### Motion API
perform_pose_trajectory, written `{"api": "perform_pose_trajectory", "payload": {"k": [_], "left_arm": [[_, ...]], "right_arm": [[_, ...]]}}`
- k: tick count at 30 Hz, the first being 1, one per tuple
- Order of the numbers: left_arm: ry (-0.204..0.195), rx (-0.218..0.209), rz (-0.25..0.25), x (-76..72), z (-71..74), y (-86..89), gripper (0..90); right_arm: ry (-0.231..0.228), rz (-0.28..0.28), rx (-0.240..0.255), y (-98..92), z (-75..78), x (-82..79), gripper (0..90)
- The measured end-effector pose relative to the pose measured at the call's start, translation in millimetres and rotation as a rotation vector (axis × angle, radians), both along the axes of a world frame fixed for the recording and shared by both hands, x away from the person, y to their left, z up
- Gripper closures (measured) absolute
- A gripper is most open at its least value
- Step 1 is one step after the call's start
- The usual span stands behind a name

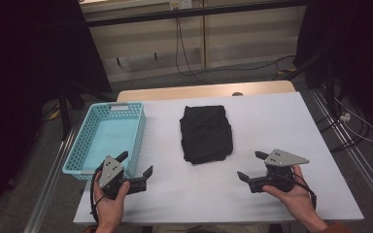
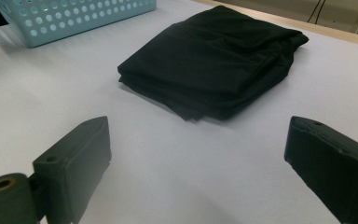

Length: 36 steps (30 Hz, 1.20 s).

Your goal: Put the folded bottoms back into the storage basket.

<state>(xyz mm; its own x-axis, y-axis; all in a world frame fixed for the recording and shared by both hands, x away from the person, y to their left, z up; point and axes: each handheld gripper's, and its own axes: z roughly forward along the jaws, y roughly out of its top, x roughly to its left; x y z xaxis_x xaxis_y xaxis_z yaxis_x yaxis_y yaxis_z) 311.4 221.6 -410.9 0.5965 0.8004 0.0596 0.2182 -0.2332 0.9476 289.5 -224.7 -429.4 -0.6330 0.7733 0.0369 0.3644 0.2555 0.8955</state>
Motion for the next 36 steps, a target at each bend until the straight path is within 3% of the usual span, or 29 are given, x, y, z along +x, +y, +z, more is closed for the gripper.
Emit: {"api": "perform_pose_trajectory", "payload": {"k": [9,14,19,26,30,34,35,36], "left_arm": [[0.004,-0.005,-0.005,-0.3,-0.3,0.8,3.4],[0.003,-0.004,-0.004,-1.2,-0.2,0.8,3.4],[0.008,0.001,-0.011,-1.1,-0.8,0.0,3.4],[0.009,0.005,-0.015,-1.2,-1.1,0.1,3.4],[0.009,0.009,-0.022,-1.3,-1.4,-0.3,3.4],[0.004,0.011,-0.026,-1.3,-1.1,-1.1,3.4],[0.004,0.010,-0.029,-1.2,-1.1,-1.3,3.4],[0.004,0.010,-0.029,-1.2,-1.1,-1.3,3.4]], "right_arm": [[0.039,0.055,-0.034,22.1,-0.8,13.3,8.0],[0.053,0.063,-0.028,28.8,-0.2,17.9,8.5],[0.086,0.117,-0.022,36.7,0.6,25.3,13.4],[0.065,0.141,-0.049,46.1,4.1,34.5,13.2],[0.080,0.158,-0.039,49.7,4.9,39.3,14.6],[0.104,0.176,-0.069,55.6,5.9,45.4,14.7],[0.138,0.174,-0.101,58.3,7.6,49.6,14.7],[0.133,0.174,-0.101,59.1,7.8,51.3,14.7]]}}
